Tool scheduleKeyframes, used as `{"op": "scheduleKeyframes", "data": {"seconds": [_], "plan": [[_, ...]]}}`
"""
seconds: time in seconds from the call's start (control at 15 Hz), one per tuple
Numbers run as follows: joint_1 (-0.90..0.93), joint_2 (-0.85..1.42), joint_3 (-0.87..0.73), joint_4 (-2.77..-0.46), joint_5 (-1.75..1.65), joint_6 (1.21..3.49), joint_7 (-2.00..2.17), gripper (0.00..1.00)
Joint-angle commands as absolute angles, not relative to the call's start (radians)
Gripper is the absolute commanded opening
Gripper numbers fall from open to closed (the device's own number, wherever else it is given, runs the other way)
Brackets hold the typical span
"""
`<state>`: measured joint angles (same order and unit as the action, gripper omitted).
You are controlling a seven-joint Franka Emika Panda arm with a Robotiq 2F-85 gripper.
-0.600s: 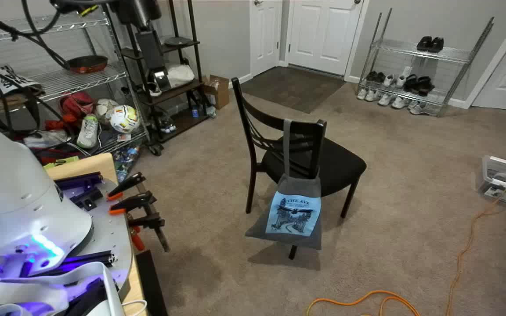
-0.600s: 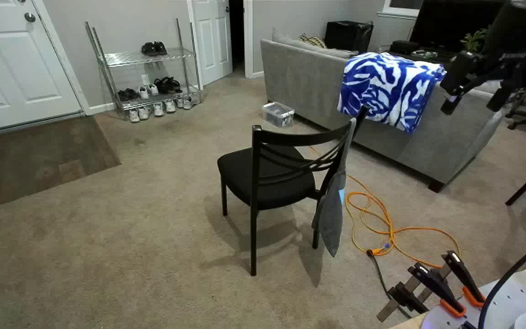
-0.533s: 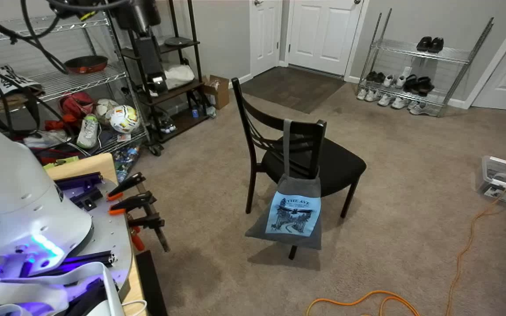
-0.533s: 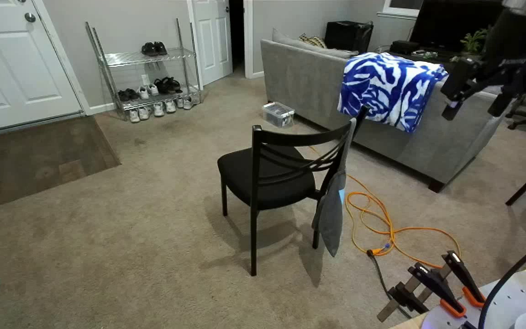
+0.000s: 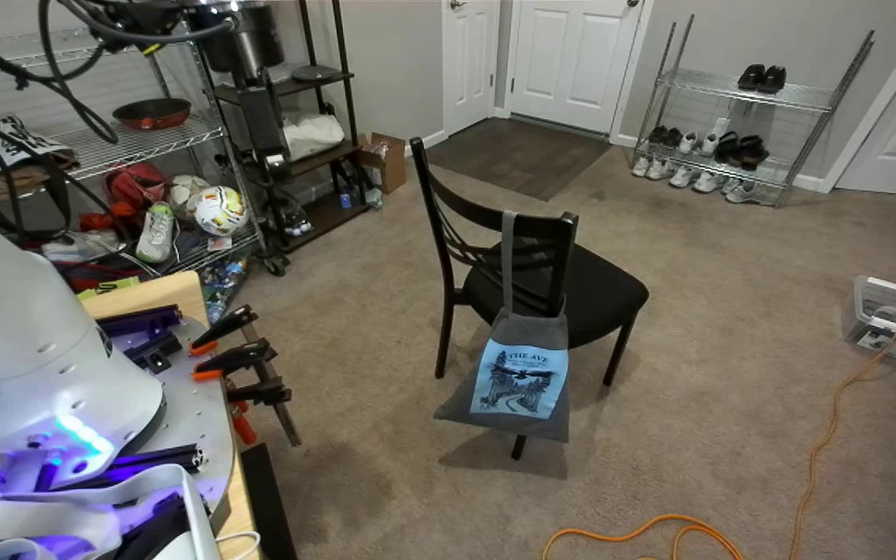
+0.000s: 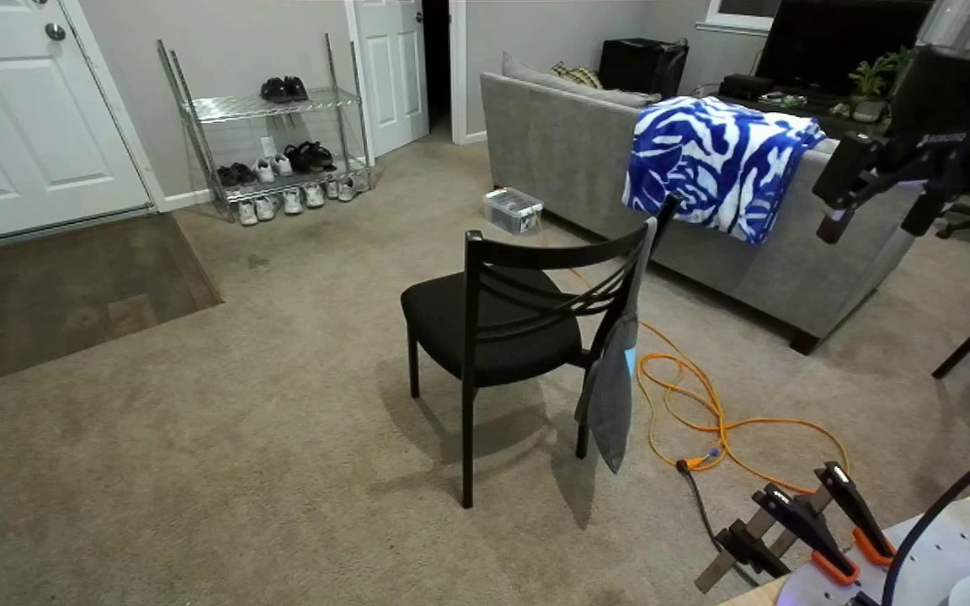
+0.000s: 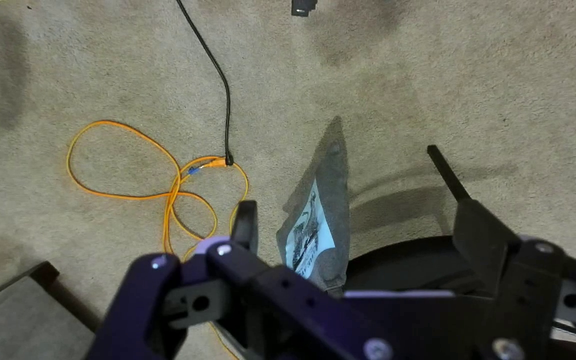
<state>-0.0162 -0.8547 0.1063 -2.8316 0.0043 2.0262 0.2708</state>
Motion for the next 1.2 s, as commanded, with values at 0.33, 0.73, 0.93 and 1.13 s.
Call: {"op": "scheduleKeyframes", "data": {"seconds": [0.33,0.73,0.93,1.13], "plan": [[-0.024,-0.807,0.111,-2.797,-0.033,2.07,0.23,1.0],[0.017,-0.618,0.169,-2.659,-0.101,2.166,0.187,1.0],[0.058,-0.582,0.251,-2.601,-0.163,2.164,0.212,1.0],[0.102,-0.556,0.323,-2.553,-0.215,2.161,0.231,1.0]]}}
